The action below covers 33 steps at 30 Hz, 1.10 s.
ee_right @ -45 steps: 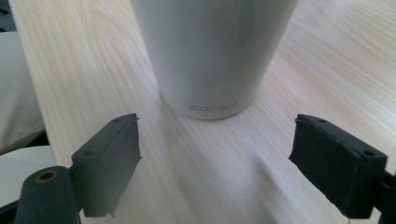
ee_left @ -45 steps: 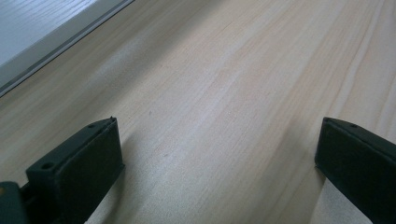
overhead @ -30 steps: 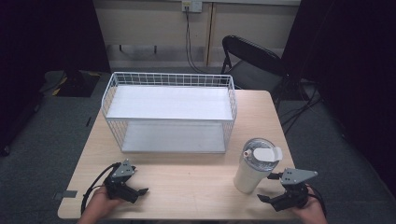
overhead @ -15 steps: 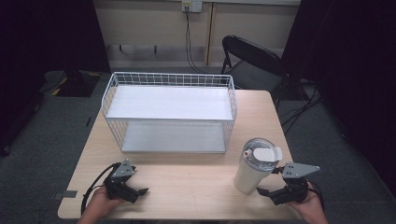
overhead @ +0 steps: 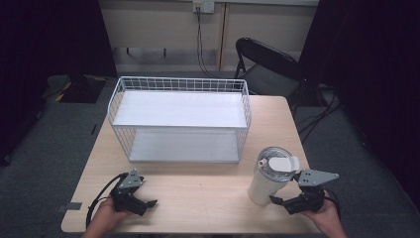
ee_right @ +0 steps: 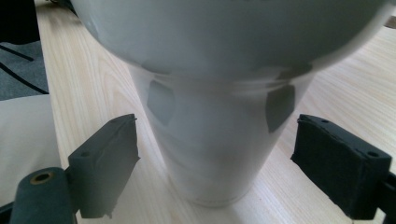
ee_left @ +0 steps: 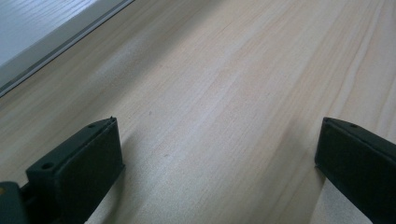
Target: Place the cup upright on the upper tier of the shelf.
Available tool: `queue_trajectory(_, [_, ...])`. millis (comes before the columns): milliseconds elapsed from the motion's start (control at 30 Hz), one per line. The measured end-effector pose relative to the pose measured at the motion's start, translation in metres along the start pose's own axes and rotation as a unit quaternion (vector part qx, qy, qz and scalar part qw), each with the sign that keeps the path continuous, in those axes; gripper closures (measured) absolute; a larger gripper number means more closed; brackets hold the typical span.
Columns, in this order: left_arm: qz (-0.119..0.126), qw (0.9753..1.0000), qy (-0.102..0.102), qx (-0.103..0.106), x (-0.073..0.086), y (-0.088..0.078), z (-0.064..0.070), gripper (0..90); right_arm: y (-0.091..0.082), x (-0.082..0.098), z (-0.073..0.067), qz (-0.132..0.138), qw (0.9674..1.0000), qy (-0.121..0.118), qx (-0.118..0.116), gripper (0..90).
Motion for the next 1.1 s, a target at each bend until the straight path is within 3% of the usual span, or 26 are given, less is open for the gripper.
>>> queue_trajectory(400, [0.000,1.0000,0.000,0.000,0.000,0.000,0.000,0.1,0.003,-0.006,0.001,0.034,0.9993,0.013,-0.006,12.5])
queue_trajectory(1100, [0.000,1.0000,0.000,0.000,0.000,0.000,0.000,0.1,0.014,-0.010,0.000,0.081,0.9965,0.019,0.005,8.8])
Point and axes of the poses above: each handheld gripper's, and its own axes: y roughly forward along the jaws, x roughly out of its underside, z roughly to its right, the point moved 5 cm from there along y, roughly forward along the jaws, and after that the axes turned 13 degrees about -z, right-handed, at the moved point
